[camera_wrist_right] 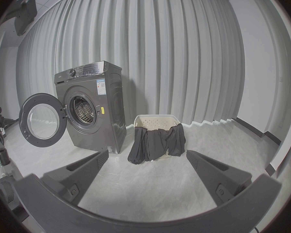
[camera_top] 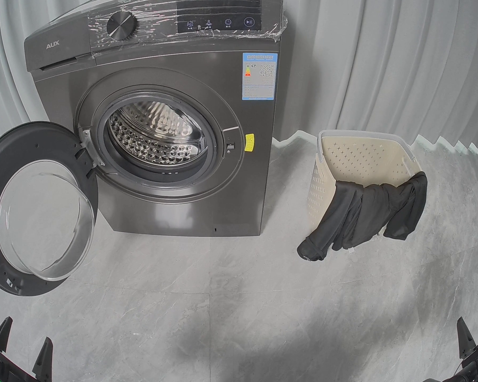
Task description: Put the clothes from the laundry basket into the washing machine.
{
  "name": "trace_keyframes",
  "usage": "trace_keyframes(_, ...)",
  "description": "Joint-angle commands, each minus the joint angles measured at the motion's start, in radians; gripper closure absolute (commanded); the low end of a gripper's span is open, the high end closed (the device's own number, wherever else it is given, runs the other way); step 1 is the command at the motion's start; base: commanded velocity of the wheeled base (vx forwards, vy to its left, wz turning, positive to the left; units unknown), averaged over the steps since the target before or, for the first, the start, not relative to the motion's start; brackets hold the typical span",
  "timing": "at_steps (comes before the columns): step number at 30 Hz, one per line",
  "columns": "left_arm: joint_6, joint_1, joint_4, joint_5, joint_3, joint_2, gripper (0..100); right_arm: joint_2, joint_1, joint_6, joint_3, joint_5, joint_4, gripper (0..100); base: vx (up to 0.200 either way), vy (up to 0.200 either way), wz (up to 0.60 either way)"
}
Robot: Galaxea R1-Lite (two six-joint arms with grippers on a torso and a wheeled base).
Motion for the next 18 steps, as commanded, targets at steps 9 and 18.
trace_keyframes(9,-0.001,0.000,0.000,0.000,0.016,-0.015,0,-0.013,0.000,0.000,0.018,0.000,0.000,0,0.200,0.000,0.00)
trace_keyframes(18,0.001,0.000,0.000,0.000,0.016,-0.015,0,-0.013,0.000,0.000,0.018,0.000,0.000,0,0.200,0.000,0.00)
